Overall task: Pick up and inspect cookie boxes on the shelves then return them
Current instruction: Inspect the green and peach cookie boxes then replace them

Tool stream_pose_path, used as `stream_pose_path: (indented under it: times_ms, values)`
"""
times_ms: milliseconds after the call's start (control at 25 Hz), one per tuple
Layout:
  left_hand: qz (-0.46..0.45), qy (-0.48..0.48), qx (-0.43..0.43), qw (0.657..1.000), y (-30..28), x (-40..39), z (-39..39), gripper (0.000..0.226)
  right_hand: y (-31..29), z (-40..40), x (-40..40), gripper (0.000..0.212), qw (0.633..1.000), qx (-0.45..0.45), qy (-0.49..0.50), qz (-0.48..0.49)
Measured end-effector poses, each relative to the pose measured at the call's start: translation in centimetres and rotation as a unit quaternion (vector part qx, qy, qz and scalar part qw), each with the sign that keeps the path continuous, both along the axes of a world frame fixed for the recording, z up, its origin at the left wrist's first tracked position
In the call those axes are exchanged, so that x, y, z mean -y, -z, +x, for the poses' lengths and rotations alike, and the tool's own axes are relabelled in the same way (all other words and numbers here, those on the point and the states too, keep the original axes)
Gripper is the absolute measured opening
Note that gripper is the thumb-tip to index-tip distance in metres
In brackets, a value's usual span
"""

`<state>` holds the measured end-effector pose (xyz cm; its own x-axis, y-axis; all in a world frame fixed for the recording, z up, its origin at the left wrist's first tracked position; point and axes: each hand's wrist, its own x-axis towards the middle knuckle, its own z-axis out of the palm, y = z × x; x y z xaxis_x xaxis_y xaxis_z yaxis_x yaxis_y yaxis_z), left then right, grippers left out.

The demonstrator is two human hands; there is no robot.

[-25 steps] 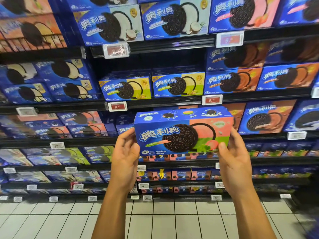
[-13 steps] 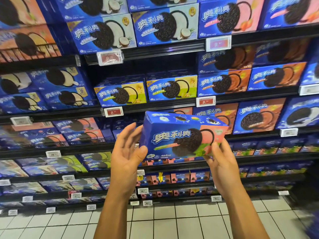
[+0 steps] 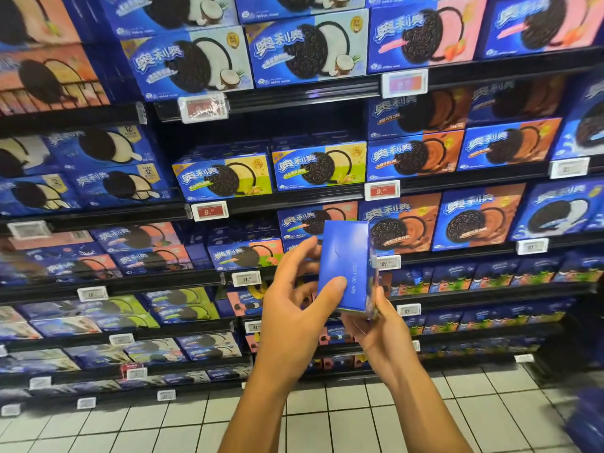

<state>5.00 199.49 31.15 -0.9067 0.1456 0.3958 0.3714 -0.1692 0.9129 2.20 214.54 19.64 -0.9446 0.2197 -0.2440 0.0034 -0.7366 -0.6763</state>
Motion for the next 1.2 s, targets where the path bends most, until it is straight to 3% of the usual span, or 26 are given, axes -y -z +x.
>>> stream_pose_path:
  times_ms: [520, 760, 920, 1040, 1200]
  values:
    - [-0.022, 0.003, -0.047, 0.999, 0.6, 0.3, -0.1, 0.038, -0.7, -0.3, -1.0, 0.042, 0.999, 0.01, 0.002, 0.039]
    - [0.028, -0.042, 0.046, 0.998, 1.5, 2.7, -2.6, 0.031, -3.7, 0.1, -2.6, 0.014, 0.986, -0.001, 0.111, 0.122]
    - [0.034, -0.081, 0.077, 0.993, 2.5, 3.2, -3.8, 0.029, -5.9, 0.7, -2.7, 0.016, 0.971, -0.028, 0.181, 0.153]
    - [0.025, -0.1, 0.103, 0.989, 3.2, 3.3, -3.7, 0.047, -6.9, 1.1, -2.6, 0.02, 0.965, -0.03, 0.207, 0.159]
    - [0.036, -0.114, 0.111, 0.987, 3.8, 3.7, -4.3, 0.03, -7.2, 1.3, -2.7, 0.017, 0.97, -0.044, 0.183, 0.155]
